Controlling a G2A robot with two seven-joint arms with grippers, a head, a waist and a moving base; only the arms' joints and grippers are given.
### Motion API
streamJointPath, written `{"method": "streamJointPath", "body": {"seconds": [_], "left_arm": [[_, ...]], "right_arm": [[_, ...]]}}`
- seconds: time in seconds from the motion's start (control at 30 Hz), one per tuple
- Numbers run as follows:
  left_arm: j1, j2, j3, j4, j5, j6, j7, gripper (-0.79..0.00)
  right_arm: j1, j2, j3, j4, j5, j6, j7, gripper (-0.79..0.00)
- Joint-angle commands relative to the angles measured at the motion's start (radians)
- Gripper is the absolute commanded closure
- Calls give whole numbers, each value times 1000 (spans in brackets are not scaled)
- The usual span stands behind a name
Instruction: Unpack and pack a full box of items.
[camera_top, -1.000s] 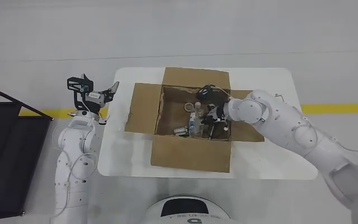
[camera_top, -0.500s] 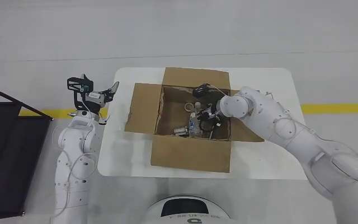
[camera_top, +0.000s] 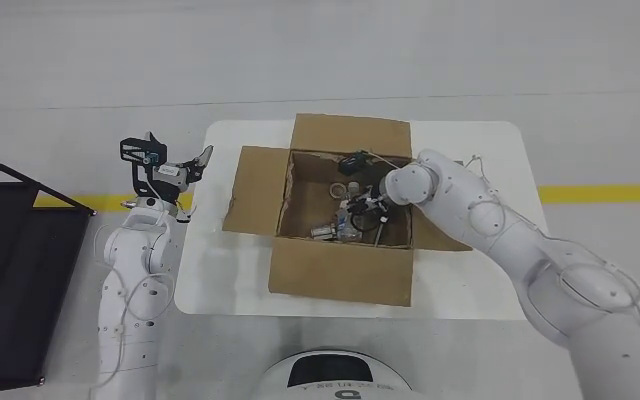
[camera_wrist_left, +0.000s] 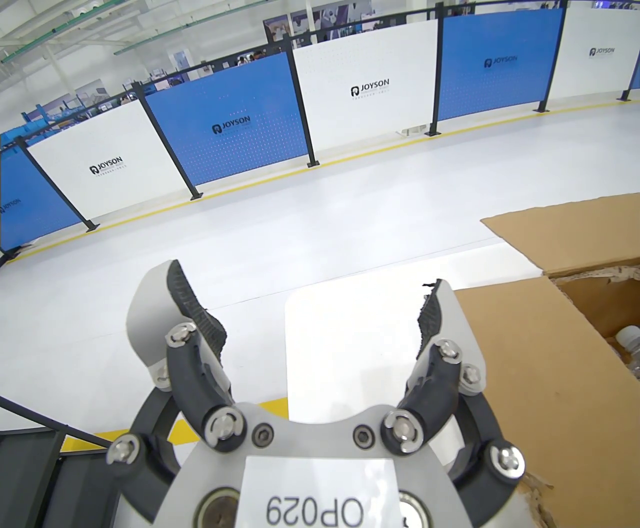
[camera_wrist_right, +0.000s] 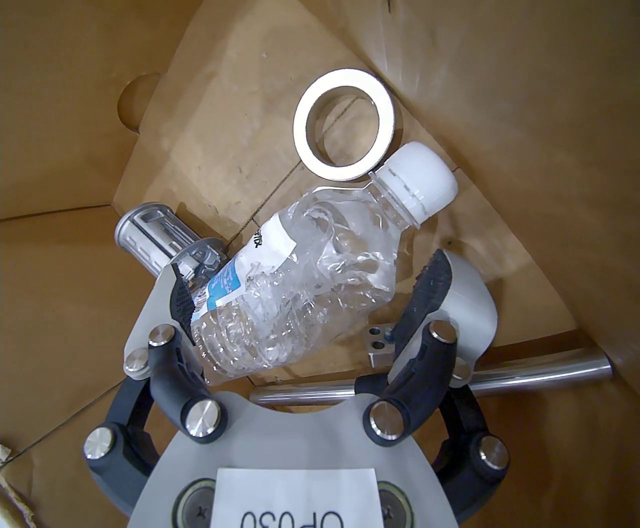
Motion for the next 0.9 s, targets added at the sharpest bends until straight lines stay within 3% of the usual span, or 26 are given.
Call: {"method": "streamJointPath", "body": {"seconds": [0.0,0.03,0.1,0.3,0.47,0.67,0.87], "left_arm": [[0,0,0,0,0,0,0,-785],[0,0,0,0,0,0,0,-785],[0,0,0,0,0,0,0,-785],[0,0,0,0,0,0,0,-785],[0,0,0,0,0,0,0,-785],[0,0,0,0,0,0,0,-785],[0,0,0,0,0,0,0,-785]], "right_arm": [[4,-12,1,24,-3,-11,4,-345],[7,-18,2,34,-6,-16,4,-259],[10,-26,5,50,-17,-22,0,-6],[0,-23,28,60,-71,-54,-52,0],[-35,17,69,-14,-151,-74,-134,0],[-121,107,170,-188,-234,-133,-225,0],[-273,228,356,-448,-358,-187,-362,0]]}}
